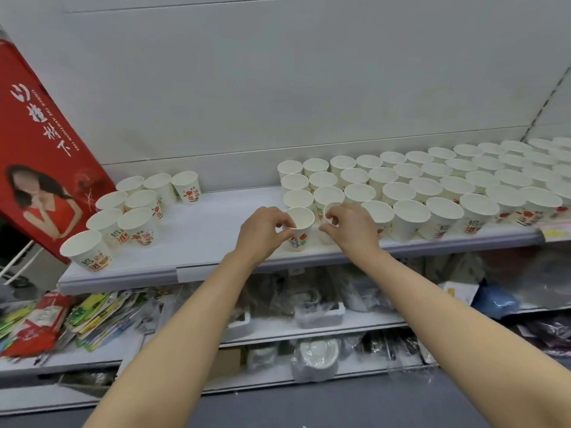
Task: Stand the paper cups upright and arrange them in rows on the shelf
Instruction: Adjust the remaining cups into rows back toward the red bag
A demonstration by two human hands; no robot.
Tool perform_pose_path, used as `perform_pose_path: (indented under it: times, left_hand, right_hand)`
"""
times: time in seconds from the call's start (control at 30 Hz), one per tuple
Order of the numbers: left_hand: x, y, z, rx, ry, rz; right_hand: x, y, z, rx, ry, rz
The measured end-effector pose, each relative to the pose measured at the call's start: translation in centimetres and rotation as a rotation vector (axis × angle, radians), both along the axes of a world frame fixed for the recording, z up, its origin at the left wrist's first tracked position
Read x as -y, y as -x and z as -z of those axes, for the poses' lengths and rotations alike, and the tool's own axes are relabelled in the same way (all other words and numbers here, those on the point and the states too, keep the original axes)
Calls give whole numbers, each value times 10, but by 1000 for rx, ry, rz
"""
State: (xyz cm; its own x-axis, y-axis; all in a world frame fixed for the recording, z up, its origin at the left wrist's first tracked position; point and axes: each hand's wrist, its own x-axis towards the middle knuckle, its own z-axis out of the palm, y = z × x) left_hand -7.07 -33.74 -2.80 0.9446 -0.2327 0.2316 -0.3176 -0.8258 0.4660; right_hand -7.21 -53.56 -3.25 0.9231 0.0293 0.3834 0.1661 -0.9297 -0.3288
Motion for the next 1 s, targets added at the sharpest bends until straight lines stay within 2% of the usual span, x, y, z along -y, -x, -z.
perform_pose_path:
  times: [0.13, 0.2, 0.37, 1.0]
  left_hand:
    - [-4, 1, 3, -9, 19, 5]
    - [-5, 1, 2, -15, -2, 3]
    - [8, -1, 2, -27, -44, -31]
    - [31, 2, 3, -72, 18, -75]
  right_hand:
    - [27, 5, -4, 79, -134, -122]
    - [49, 4, -2, 106, -58, -167]
    - [63, -7, -4, 13, 190, -243]
    - [71, -13, -16, 59, 293, -410]
